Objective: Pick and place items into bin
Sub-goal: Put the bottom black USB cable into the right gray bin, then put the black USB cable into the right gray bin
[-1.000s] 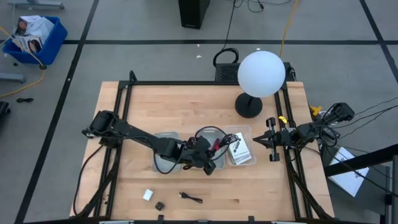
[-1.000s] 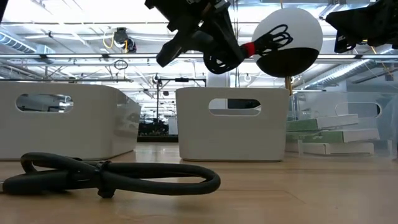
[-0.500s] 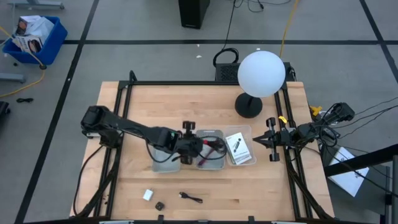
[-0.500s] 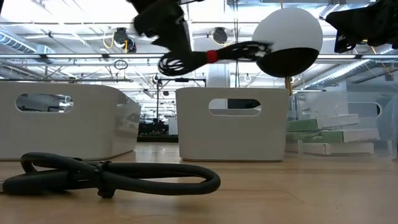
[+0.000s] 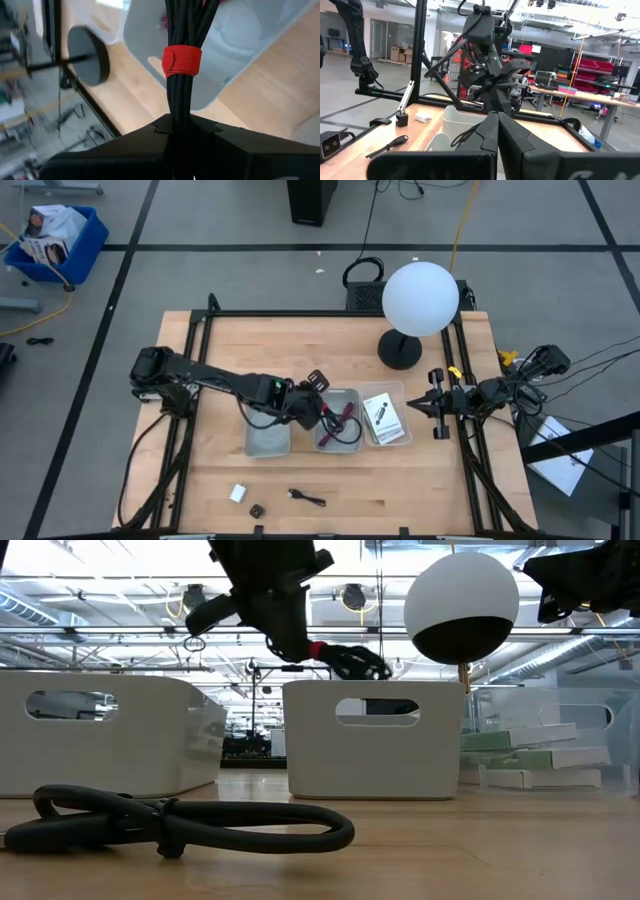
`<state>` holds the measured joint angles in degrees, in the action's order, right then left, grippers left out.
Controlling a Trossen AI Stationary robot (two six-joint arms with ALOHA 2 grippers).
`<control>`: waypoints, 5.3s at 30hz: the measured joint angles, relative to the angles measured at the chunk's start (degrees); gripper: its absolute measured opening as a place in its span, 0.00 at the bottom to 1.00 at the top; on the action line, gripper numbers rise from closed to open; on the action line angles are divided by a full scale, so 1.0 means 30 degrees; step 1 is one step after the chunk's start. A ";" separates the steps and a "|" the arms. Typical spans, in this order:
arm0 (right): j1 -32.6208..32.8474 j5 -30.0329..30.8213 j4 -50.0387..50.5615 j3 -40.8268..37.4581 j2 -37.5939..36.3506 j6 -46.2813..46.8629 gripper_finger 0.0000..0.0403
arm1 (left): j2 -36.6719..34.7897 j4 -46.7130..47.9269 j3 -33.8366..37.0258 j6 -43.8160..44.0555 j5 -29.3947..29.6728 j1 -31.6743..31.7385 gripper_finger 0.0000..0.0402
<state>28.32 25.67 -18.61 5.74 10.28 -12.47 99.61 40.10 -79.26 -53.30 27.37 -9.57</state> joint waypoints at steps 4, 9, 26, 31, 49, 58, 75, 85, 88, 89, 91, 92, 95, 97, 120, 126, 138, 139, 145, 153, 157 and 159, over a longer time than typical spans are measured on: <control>0.0000 0.0008 0.0000 0.0000 0.0007 -0.0226 0.00 | 0.0000 -0.0037 0.0000 -0.2195 -0.1180 0.0212 0.07; 0.0005 0.0015 0.0000 0.0000 0.0007 -0.0226 0.00 | 0.0189 -0.1222 0.0000 -0.2753 -0.1957 0.0309 0.07; 0.0000 0.0015 0.0000 -0.0001 0.0007 -0.0226 0.00 | 0.0175 -0.3336 -0.0131 2.2925 -0.3681 0.0125 0.07; 0.0000 0.0010 -0.0032 0.0000 0.0004 -0.0631 0.00 | 0.0175 -0.3422 -0.0131 3.0325 -0.3921 -0.0522 0.07; 0.0000 -0.0066 -0.0589 0.0000 -0.0011 -0.2254 0.00 | 0.3422 -0.6868 -0.0138 4.1313 -0.1563 -0.2489 0.07; 0.0000 -0.0075 -0.0888 0.0000 0.0044 -0.1595 0.00 | 0.3810 -0.6758 -0.0131 3.9365 -0.1448 -0.2219 0.07; 0.0002 -0.0080 -0.1300 0.0000 0.0044 -0.1712 0.00 | 0.3810 -0.4853 -0.0131 4.1462 -0.2019 -0.2598 0.07; 0.0000 -0.0087 -0.1291 0.0000 0.0044 -0.1712 0.00 | 0.3810 -0.4860 -0.0131 4.1322 -0.2300 -0.2522 0.07; 0.0000 -0.0093 -0.1290 0.0000 0.0044 -0.1712 0.00 | 0.3810 -0.4853 -0.0131 4.1133 -0.2442 -0.2518 0.07; 0.0002 -0.0093 -0.1290 0.0000 0.0044 -0.1712 0.00 | 0.3810 -0.4853 -0.0131 4.1061 -0.2579 -0.2518 0.07; 0.0000 -0.0095 -0.1290 0.0000 0.0044 -0.1712 0.00 | 0.3810 -0.4853 -0.0131 4.0921 -0.2636 -0.2518 0.07; 0.0000 -0.0095 -0.1290 0.0000 0.0044 -0.1712 0.00 | 0.3810 -0.4853 -0.0131 4.0851 -0.2650 -0.2518 0.07; 0.0000 -0.0095 -0.1282 0.0000 0.0044 -0.1712 0.00 | 0.3810 -0.4867 -0.0131 4.0892 -0.2809 -0.2518 0.08; 0.0000 -0.0095 -0.1282 0.0000 0.0044 -0.1712 0.00 | 0.3810 -0.4866 -0.0131 4.0902 -0.2810 -0.2518 0.12; 0.0000 -0.0095 -0.1275 0.0000 0.0036 -0.1719 0.00 | 0.2584 -0.6777 -0.0146 3.3934 -0.3849 -0.2633 0.31; 0.0000 -0.0095 -0.1165 0.0000 0.0036 -0.1719 0.00 | 0.0706 -0.6893 -0.0182 2.9854 -0.4084 -0.4316 0.31; 0.0001 -0.0095 -0.0575 0.0000 0.0058 -0.1601 0.00 | 0.1627 -0.6066 -0.0146 2.8025 -0.1978 -0.8777 0.31; 0.0001 -0.0095 -0.0575 0.0000 0.0058 -0.1588 0.00 | 0.1764 -0.5662 -0.0146 2.8660 -0.1583 -0.8960 0.31; 0.0004 -0.0095 -0.0551 0.0000 0.0073 -0.1574 0.00 | 0.3118 -0.4875 -0.0146 3.0740 -0.1646 -0.9670 0.31; 0.0000 -0.0095 -0.0556 0.0000 0.0073 -0.1032 0.00 | 0.4790 -0.4850 -0.0146 3.0368 -0.4464 -0.9772 0.31; 0.0000 -0.0095 -0.0561 0.0000 0.0073 -0.1028 0.00 | 0.4847 -0.4814 -0.0146 3.0548 -0.5480 -0.9515 0.31; 0.0000 -0.0095 -0.0554 0.0000 0.0073 -0.1034 0.00 | 0.4752 -0.4887 -0.0146 3.0665 -0.5522 -0.9361 0.31</control>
<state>28.32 25.39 -20.27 5.74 10.50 -15.57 113.87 25.44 -79.70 38.70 10.80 -37.65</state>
